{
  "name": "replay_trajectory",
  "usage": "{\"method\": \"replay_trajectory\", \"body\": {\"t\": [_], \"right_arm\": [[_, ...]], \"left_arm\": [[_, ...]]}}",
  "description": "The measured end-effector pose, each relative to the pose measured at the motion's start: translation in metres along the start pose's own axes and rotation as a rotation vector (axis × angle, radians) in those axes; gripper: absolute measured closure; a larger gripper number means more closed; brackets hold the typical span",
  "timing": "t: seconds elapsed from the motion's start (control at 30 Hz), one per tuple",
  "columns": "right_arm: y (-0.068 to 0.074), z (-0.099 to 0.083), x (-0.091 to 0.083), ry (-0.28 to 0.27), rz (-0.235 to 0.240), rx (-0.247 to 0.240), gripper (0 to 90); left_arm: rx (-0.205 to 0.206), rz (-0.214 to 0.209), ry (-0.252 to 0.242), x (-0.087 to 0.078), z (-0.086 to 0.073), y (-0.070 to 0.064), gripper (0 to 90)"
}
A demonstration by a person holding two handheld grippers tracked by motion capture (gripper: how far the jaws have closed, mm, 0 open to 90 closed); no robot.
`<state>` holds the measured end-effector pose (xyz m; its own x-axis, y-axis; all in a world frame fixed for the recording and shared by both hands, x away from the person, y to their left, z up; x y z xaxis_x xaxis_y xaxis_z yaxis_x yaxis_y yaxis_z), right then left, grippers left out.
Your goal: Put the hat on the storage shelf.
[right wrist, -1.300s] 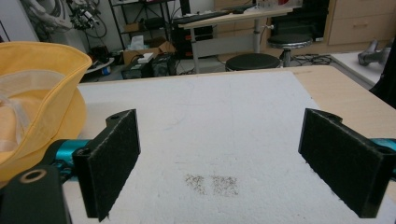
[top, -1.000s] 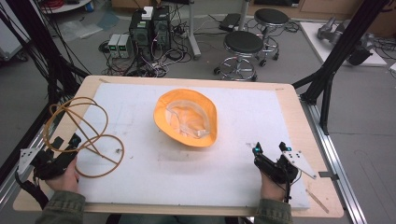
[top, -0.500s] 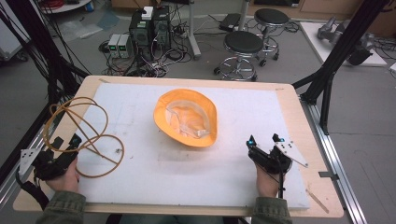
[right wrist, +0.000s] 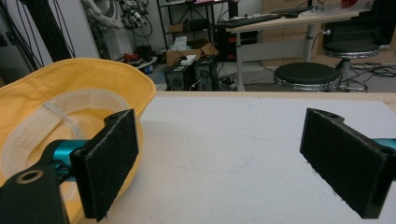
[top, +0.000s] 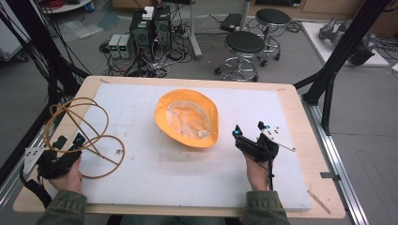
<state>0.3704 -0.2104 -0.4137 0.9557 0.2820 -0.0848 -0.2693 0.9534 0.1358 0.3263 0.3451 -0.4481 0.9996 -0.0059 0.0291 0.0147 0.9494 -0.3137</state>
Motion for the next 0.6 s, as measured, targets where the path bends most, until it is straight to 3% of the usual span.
{"method": "replay_trajectory", "body": {"t": [0.17,0.33,0.6], "right_arm": [[0.000,0.008,0.010,-0.016,-0.008,-0.002,10.5],[0.000,0.012,0.018,-0.015,-0.020,0.025,10.6],[0.014,0.010,0.052,0.077,0.001,0.028,10.6]], "left_arm": [[0.003,0.001,-0.004,0.000,0.000,-0.002,29.4],[-0.004,-0.001,-0.007,0.004,0.000,-0.004,29.3],[-0.022,-0.005,0.005,0.004,-0.001,-0.002,29.2]]}}
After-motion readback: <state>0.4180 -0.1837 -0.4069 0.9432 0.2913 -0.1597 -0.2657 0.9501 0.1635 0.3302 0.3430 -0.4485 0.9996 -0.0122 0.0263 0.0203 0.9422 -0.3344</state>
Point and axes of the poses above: each handheld gripper's, and its own axes: x roughly forward along the jaws, z roughly out of its top, y roughly to its left, the point moved 7 cm from there along x, roughly forward along the jaws, and after that the axes turned 5 degrees about -y, right-handed, at the moved point
